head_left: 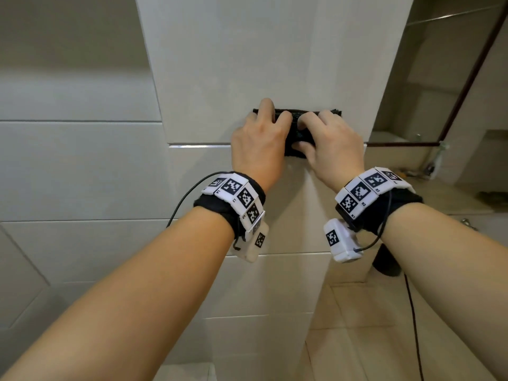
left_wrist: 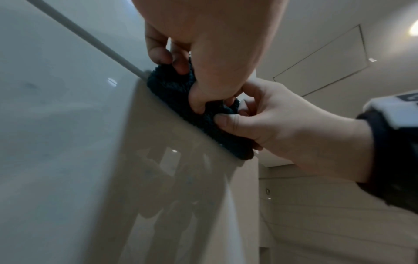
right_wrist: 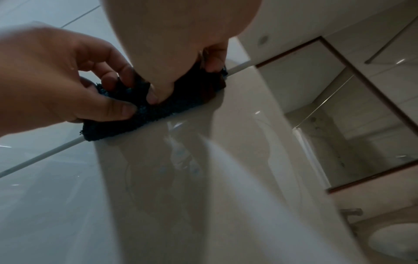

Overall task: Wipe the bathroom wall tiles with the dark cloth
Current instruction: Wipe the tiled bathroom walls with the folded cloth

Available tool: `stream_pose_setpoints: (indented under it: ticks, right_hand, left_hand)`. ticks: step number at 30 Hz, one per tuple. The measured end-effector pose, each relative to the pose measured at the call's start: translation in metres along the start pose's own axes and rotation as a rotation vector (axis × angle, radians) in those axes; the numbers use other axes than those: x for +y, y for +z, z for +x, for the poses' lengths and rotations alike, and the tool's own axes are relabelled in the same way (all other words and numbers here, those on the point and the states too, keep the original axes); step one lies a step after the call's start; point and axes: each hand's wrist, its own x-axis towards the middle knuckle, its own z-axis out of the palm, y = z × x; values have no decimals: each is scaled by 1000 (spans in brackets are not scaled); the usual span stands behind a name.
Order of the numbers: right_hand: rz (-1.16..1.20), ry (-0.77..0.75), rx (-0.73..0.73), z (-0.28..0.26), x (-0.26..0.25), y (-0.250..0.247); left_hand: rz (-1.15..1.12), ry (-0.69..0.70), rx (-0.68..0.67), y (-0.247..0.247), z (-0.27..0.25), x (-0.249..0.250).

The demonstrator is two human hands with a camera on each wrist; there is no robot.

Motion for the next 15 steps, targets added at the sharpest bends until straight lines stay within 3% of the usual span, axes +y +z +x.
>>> stream_pose_setpoints:
  ticks: [9, 15]
  right_hand:
    - [-3, 78, 11, -22, 82, -21]
    - [40, 81, 34, -25, 95, -23]
  left_hand:
    - [-52, 38, -75, 26, 15, 84]
    - [-56, 54, -82, 31, 17, 98]
